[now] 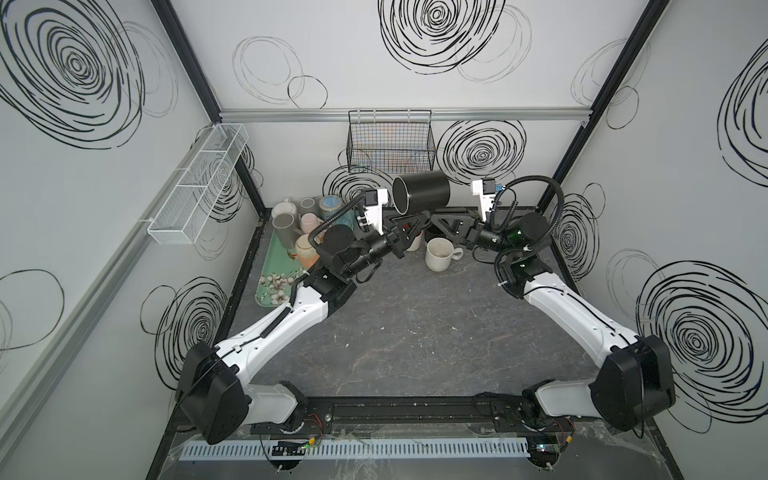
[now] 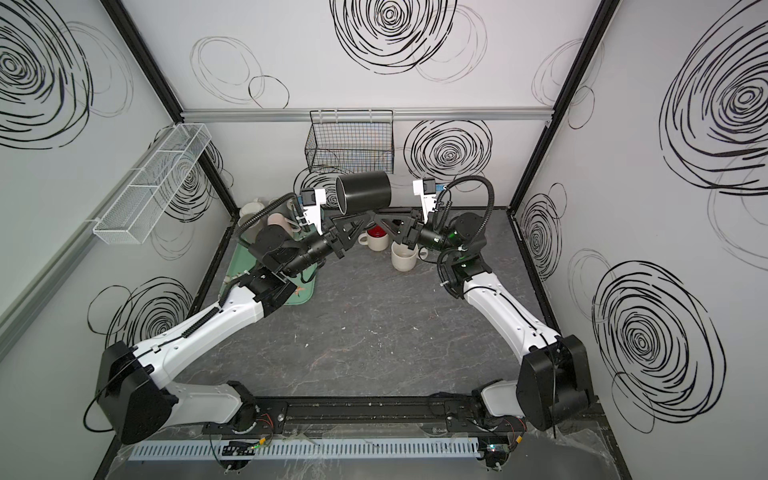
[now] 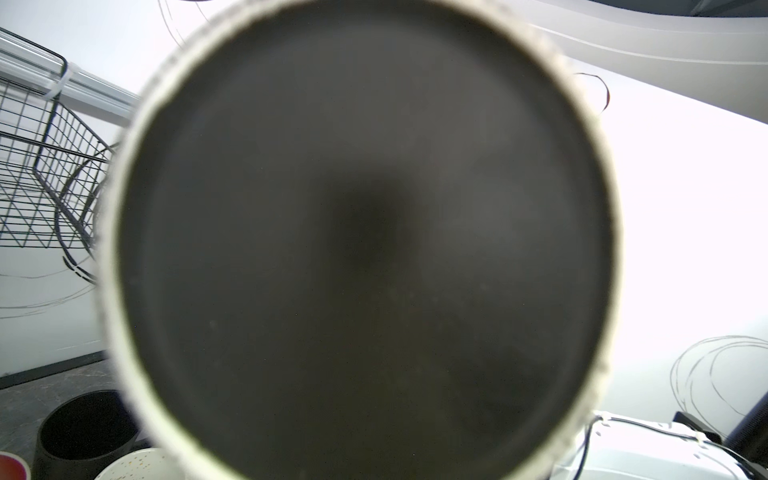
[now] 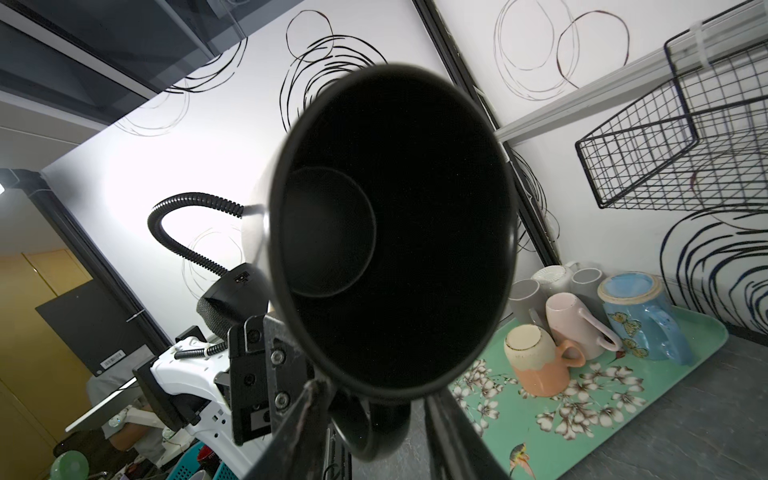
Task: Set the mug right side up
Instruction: 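Raise and tilt the black mug toward right gripper with left gripper, then grasp the black mug with right gripper while left gripper holds it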
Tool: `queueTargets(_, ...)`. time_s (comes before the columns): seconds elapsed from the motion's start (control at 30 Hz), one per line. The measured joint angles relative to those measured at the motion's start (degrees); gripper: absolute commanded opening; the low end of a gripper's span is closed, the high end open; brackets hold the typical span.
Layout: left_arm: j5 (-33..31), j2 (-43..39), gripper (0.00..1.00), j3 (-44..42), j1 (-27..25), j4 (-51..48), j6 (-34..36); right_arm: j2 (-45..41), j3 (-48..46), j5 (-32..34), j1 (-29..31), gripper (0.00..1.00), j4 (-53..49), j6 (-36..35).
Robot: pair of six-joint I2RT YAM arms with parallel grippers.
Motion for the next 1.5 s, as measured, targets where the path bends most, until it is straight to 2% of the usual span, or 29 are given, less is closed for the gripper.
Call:
queueTargets(0.13, 1.42, 0.00, 0.00, 0.00, 0.00, 0.20, -0.37, 1.38, 0.00, -0.52, 0.00, 0.33, 1.57, 1.70)
queueTargets(0.47, 4.81, 2.05, 0.00, 1.11, 0.04, 0.31, -1.97, 6.34, 0.31, -4.72, 0.33, 0.32, 13.07, 9.90)
queueTargets(0.57, 5.99, 2.29, 0.00, 1.36, 0.46, 0.39, -2.62, 7.02, 0.55, -5.60, 0.46, 0.25, 15.06, 11.26)
queueTargets(0.77, 7.82, 2.62, 0.00, 1.86, 1.36, 1.36, -3.15, 7.34, 1.22, -5.75, 0.74, 0.01, 16.33, 12.15)
queueTargets(0.87, 8.22, 2.62, 0.03, 1.86, 1.77, 1.22, -3.02, 7.32, 1.29, -5.75, 0.76, 0.00, 15.65, 11.23)
queueTargets(1.0, 8.85, 2.58, 0.11, 1.40, 2.78, 0.70, -2.36, 6.71, 1.29, -5.68, 0.90, 0.00, 11.96, 7.41)
queueTargets(1.1, 9.01, 2.03, 0.17, -0.33, 3.28, 1.20, -2.23, 5.38, 1.29, -5.51, 1.11, 0.00, 5.49, 2.25)
queueTargets(1.17, 9.18, 1.29, 0.26, -1.73, 3.61, 1.22, -1.95, 4.31, 1.38, -5.14, 1.49, 0.00, 0.02, -2.16)
queueTargets(1.27, 9.40, 0.17, 0.36, -2.82, 4.22, -0.39, -2.25, 2.97, 2.03, -4.87, 1.51, 0.00, -6.64, -9.40)
queueTargets(1.5, 9.90, -2.80, 0.41, -2.93, 5.57, -7.30, -0.57, -0.02, 3.23, -3.41, 1.22, 0.00, -18.58, -21.42)
